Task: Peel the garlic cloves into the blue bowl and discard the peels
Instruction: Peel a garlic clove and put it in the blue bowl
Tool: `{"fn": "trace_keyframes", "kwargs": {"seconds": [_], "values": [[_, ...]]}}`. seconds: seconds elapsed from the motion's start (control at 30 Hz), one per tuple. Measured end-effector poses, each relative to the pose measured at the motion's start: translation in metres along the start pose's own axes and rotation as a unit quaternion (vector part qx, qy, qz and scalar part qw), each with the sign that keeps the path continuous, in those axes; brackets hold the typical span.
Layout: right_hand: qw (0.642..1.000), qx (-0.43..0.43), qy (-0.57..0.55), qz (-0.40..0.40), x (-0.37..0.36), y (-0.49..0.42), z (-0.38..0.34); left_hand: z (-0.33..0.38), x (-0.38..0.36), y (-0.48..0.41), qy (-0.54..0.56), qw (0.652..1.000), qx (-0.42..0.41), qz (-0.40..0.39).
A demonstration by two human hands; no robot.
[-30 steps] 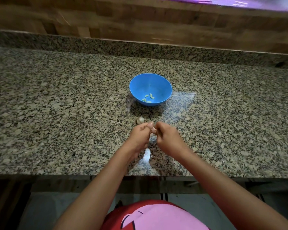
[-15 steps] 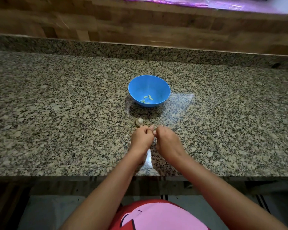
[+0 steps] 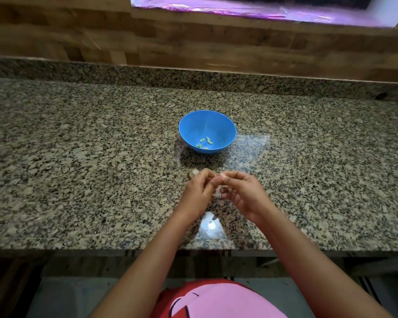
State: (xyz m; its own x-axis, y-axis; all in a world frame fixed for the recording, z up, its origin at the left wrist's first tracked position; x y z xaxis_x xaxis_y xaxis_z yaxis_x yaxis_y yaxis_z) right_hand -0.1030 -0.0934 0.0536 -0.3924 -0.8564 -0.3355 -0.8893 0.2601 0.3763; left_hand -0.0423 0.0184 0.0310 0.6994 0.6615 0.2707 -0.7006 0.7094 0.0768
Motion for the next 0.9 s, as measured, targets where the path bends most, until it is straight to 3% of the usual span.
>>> {"fn": "trace_keyframes", "kwargs": {"seconds": [0.13,0.23,0.33,0.47,0.5,0.53,0.57,0.63,0.7,0.73,0.8,0.9], "values": [[0.999,0.032,0.033,-0.011,0.004,0.002,0.0,0.002,0.001,0.001,0.02,1.0,0.004,0.015],[0.977,0.078,0.2,-0.007,0.003,0.005,-0.008,0.008,0.002,0.0,0.03,0.999,0.014,0.027],[0.89,0.186,0.415,0.047,-0.003,0.006,-0.01,0.013,-0.002,-0.006,0.104,0.991,0.064,0.05],[0.752,0.332,0.567,0.045,-0.007,0.009,0.008,0.016,-0.007,-0.007,0.27,0.949,0.148,0.064],[0.751,0.335,0.567,0.049,-0.008,0.01,0.012,0.014,-0.009,-0.007,0.269,0.948,0.154,0.075],[0.772,0.323,0.543,0.067,-0.01,0.009,0.015,0.01,-0.011,-0.007,0.237,0.955,0.147,0.098],[0.824,0.283,0.481,0.095,-0.011,0.007,0.016,0.007,-0.013,-0.008,0.18,0.967,0.13,0.127],[0.952,0.133,0.249,0.119,-0.014,-0.001,0.017,0.005,-0.014,-0.007,0.052,0.98,0.084,0.171],[0.99,0.023,0.077,0.114,-0.012,-0.007,0.019,0.005,-0.016,-0.006,-0.027,0.983,0.04,0.179],[0.991,0.01,0.068,0.117,-0.012,-0.008,0.02,0.005,-0.016,-0.007,-0.044,0.983,0.032,0.173],[0.965,0.089,0.206,0.138,-0.011,-0.003,0.02,0.007,-0.014,-0.008,0.014,0.987,0.062,0.147],[0.832,0.279,0.468,0.103,-0.009,0.009,0.024,0.007,-0.014,-0.011,0.181,0.966,0.152,0.1]]}}
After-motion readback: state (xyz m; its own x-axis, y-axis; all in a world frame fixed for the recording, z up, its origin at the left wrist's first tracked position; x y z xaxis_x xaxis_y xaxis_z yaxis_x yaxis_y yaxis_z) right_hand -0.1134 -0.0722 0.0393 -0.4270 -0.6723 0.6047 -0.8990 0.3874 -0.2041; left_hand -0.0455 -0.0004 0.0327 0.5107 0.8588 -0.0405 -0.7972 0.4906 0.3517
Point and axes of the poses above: each hand's wrist, its own y-axis away from the middle knuckle, its own x-axis out of the back of the hand, z = x × y, the point moved 2 cm from there along -y, towards the middle knuckle, and after that the axes turned 8 degrees about -z, right-handed, at the moved point
